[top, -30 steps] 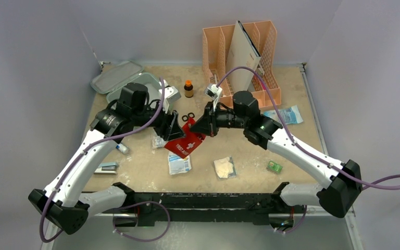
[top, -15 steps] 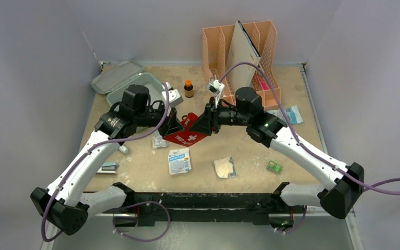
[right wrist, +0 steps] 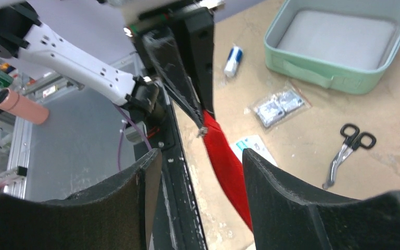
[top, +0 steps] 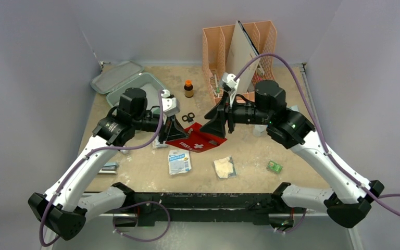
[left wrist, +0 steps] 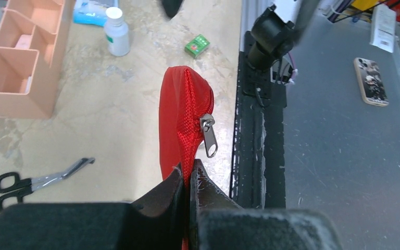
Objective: Organize the medicine kit
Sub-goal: Zip the medicine pouch.
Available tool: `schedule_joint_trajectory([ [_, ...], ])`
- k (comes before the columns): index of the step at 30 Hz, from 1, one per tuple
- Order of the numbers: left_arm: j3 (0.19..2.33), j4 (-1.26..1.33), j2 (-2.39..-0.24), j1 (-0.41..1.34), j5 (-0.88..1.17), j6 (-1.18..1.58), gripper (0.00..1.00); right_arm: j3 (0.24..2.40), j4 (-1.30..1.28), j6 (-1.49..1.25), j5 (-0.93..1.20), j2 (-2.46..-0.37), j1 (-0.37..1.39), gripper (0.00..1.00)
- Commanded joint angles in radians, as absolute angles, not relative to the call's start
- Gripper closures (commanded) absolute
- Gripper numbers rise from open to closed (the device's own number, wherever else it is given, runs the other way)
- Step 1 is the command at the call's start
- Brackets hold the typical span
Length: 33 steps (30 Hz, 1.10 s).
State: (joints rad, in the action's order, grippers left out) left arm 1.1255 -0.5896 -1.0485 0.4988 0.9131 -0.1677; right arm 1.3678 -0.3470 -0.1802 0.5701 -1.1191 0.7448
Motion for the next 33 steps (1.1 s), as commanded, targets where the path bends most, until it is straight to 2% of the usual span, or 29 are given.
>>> schedule_joint_trajectory([
  [1,1.116,-0.539,-1.035,0.497,1.031,-0.204,1.0,1.378,-0.429,-0.097,0.587,-1.161,0.736,0.39],
  [8,1.107,-0.532,-1.038,0.497,1.049,-0.218,1.0,1.337,-0.408,-0.063,0.606,-1.186,0.732,0.4],
  [11,1.113,-0.535,-1.045,0.497,1.035,-0.205,1.0,1.335,-0.385,-0.073,0.652,-1.207,0.732,0.58],
  [13,1.108,-0.521,-1.042,0.497,1.004,-0.174,1.0,1.334,-0.377,-0.088,0.665,-1.223,0.732,0.64],
  [15,1.092,-0.478,-1.03,0.497,0.952,-0.114,1.0,1.322,-0.355,-0.117,0.673,-1.231,0.732,0.64],
  [17,1.079,-0.444,-1.017,0.497,0.912,-0.066,1.0,1.314,-0.347,-0.13,0.695,-1.237,0.732,0.57],
  [19,1.071,-0.422,-1.009,0.497,0.861,-0.022,1.0,1.308,-0.341,-0.143,0.707,-1.239,0.732,0.55],
  [23,1.067,-0.391,-1.002,0.497,0.811,0.053,1.0,1.298,-0.312,-0.159,0.738,-1.247,0.732,0.57],
  [27,1.051,-0.344,-0.991,0.497,0.825,0.096,1.0,1.289,-0.297,-0.163,0.718,-1.264,0.732,0.54],
  [33,1.023,-0.309,-0.964,0.497,0.826,0.127,1.0,1.263,-0.262,-0.144,0.642,-1.281,0.732,0.61],
])
